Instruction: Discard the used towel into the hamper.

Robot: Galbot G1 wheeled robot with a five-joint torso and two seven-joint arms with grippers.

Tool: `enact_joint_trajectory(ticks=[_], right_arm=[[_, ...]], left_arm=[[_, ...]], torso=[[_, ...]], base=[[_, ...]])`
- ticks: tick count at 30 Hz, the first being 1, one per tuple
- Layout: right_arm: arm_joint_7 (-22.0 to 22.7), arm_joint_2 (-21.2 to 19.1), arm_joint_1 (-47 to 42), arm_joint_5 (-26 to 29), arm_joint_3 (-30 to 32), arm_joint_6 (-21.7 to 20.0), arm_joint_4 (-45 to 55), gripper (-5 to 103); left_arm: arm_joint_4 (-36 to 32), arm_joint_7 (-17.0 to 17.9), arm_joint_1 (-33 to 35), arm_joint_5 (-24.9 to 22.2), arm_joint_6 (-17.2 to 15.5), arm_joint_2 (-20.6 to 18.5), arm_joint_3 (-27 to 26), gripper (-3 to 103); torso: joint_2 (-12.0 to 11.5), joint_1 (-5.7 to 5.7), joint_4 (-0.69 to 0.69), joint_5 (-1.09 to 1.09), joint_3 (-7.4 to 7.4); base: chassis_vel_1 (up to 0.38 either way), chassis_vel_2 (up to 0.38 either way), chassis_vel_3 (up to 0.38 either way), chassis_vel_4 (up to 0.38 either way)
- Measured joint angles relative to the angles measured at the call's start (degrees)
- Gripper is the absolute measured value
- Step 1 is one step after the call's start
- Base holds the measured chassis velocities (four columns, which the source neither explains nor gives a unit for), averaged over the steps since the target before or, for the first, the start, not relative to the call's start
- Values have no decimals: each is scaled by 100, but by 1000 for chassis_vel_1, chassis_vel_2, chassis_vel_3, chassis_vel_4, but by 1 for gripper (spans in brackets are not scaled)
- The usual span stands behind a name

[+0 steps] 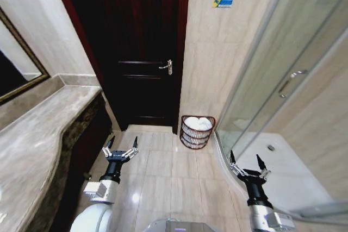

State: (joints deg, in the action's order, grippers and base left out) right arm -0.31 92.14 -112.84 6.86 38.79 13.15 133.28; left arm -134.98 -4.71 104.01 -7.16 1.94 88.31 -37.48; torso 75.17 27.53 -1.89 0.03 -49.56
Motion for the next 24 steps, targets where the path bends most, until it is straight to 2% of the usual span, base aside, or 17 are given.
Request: enact_joint_trajectory(ticks=[3, 6, 7, 11, 17, 24], right_arm=[[0, 0, -1, 0, 0, 0, 0, 100], [0, 0, -1, 0, -1, 0, 0, 100], [-1, 0, -1, 0, -1, 0, 0, 100], [0, 0, -1, 0, 1, 0, 0, 100], [0, 0, 3, 0, 0, 0, 0, 100], [0, 0, 1, 0, 0, 0, 0, 100]], left_arm=[[0, 1, 1, 0, 0, 0, 0, 100], [0, 1, 7, 0, 0, -1, -2, 100], [1, 1, 3, 0, 0, -1, -1, 100], [0, 0, 2, 0, 0, 0, 0, 100], [0, -1, -1, 0, 0, 1, 0, 100], [0, -1, 0, 0, 0, 0, 1, 100]], torso=[[1, 1, 0, -5, 0], [5, -5, -2, -1, 3], [2, -2, 0, -9, 0], [3, -2, 2, -1, 1], [-4, 11, -3, -3, -4], [-1, 2, 1, -3, -1]], base=[[375, -326, -335, 348], [227, -189, -263, 241], [141, -22, -189, 170], [-24, -15, -113, 31], [-58, -9, 97, -26], [1, 12, 4, -3]])
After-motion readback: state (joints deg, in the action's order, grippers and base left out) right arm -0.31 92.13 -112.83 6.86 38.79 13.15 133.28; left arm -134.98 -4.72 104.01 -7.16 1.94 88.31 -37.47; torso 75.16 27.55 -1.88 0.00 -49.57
